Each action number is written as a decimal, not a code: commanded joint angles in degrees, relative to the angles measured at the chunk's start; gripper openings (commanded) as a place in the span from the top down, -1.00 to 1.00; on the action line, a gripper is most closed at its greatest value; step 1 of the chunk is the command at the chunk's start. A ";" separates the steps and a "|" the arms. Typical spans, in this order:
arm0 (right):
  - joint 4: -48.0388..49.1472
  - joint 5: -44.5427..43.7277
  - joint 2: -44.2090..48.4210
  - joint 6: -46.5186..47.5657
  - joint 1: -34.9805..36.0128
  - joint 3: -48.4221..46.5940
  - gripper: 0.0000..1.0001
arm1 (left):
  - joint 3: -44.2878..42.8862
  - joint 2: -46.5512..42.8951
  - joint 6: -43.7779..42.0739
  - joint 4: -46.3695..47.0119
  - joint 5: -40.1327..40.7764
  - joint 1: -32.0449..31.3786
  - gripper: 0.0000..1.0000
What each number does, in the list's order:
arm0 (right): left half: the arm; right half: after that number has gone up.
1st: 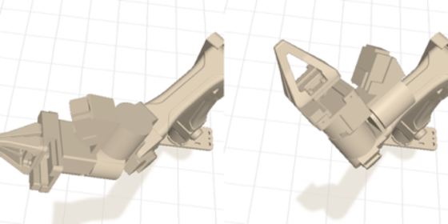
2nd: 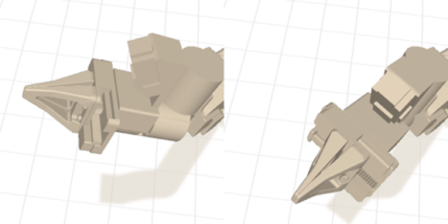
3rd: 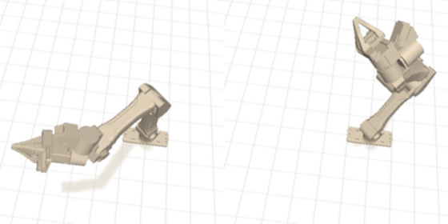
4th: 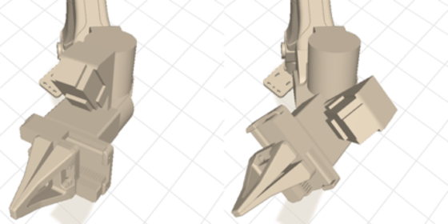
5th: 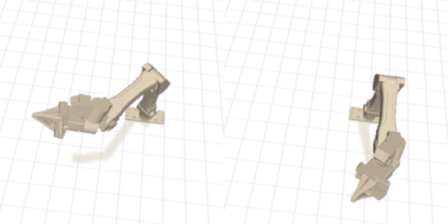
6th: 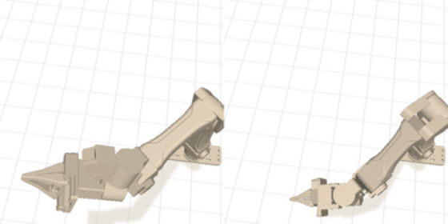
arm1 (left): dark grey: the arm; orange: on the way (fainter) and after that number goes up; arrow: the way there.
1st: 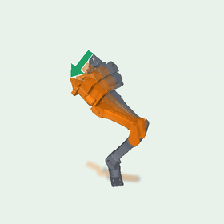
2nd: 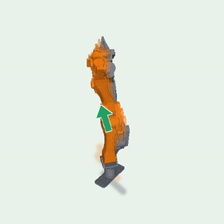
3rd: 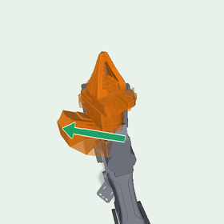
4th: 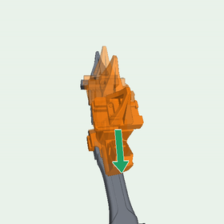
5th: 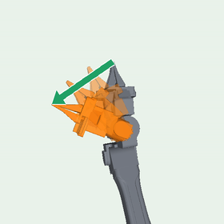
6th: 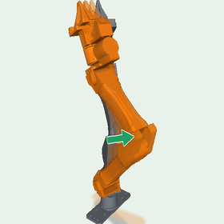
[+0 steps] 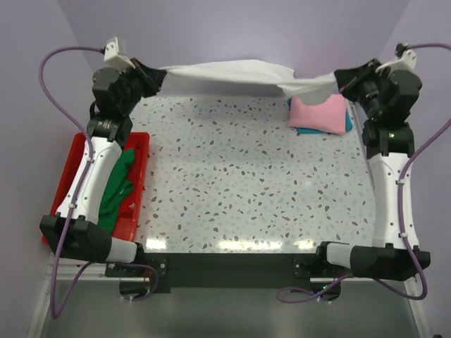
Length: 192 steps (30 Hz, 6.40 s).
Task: Fold and stack the t-shirts
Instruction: Flatten the tshirt out, then fold the tshirt
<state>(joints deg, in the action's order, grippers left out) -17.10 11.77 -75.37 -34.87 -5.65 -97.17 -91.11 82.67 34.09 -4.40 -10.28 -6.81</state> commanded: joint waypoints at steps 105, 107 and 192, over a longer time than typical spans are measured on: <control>-5.23 1.41 12.73 4.28 0.11 51.83 1.00 | 52.37 -19.23 20.32 -17.84 34.81 -17.54 1.00; -4.08 0.80 8.15 4.90 0.46 48.50 1.00 | 51.04 -15.98 19.18 -16.09 33.84 -15.35 1.00; -0.04 -14.06 -30.97 4.81 20.06 24.75 0.85 | 40.23 8.73 15.93 -1.48 22.32 -8.66 0.90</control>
<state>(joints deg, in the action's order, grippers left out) -19.59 -0.73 -104.07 -29.67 14.15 -69.06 -46.52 89.06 49.95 -9.26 11.46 -15.86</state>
